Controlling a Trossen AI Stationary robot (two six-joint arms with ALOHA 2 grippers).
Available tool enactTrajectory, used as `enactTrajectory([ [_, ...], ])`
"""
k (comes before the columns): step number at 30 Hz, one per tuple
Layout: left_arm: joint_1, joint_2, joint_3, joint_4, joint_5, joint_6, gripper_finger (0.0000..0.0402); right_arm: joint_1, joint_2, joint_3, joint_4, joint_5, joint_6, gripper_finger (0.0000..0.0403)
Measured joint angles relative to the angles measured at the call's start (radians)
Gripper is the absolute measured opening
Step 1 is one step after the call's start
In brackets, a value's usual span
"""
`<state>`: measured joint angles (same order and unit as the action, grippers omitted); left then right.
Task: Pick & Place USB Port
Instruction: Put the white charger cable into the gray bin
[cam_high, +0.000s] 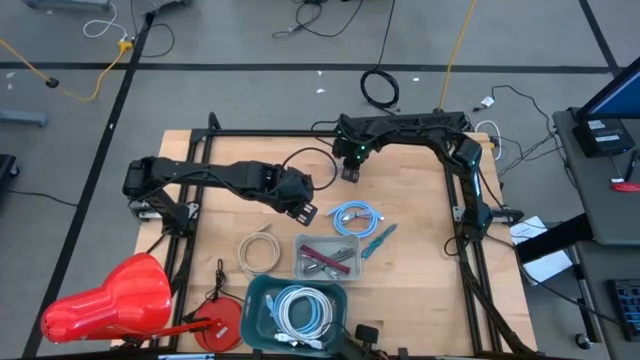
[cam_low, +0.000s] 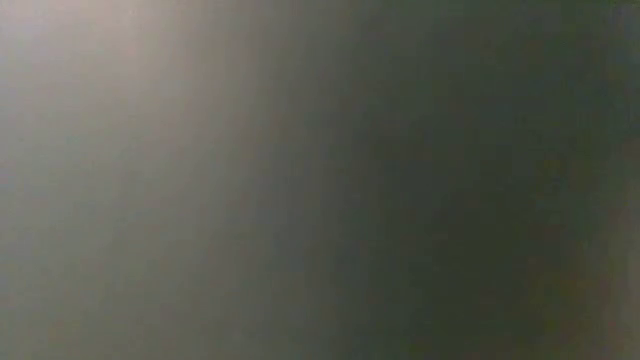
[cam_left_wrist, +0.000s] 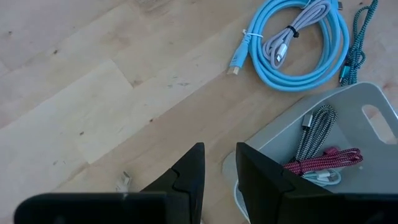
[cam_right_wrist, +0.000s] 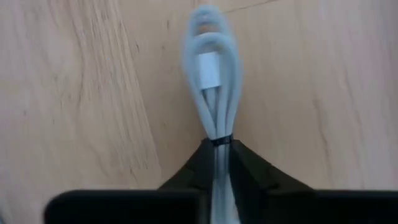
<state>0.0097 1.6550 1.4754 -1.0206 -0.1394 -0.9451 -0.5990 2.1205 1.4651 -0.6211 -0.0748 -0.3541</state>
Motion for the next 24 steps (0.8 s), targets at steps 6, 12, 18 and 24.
enactTrajectory([
  [6, 0.000, 0.000, 0.000, 0.009, 0.000, -0.008, 0.0092, 0.007, -0.010, -0.001, -0.042, 0.053, 0.041, 0.0008],
  [12, -0.006, 0.000, 0.000, 0.039, 0.000, -0.010, 0.0092, 0.017, -0.160, -0.014, -0.140, 0.097, 0.096, 0.0007],
  [18, -0.011, 0.000, 0.000, 0.034, -0.021, -0.007, 0.0092, 0.105, -0.407, -0.005, -0.272, -0.089, 0.207, 0.0007],
  [24, -0.012, 0.000, 0.000, 0.028, -0.034, 0.000, 0.0092, 0.402, -0.562, -0.003, -0.363, -0.109, 0.401, 0.0006],
])
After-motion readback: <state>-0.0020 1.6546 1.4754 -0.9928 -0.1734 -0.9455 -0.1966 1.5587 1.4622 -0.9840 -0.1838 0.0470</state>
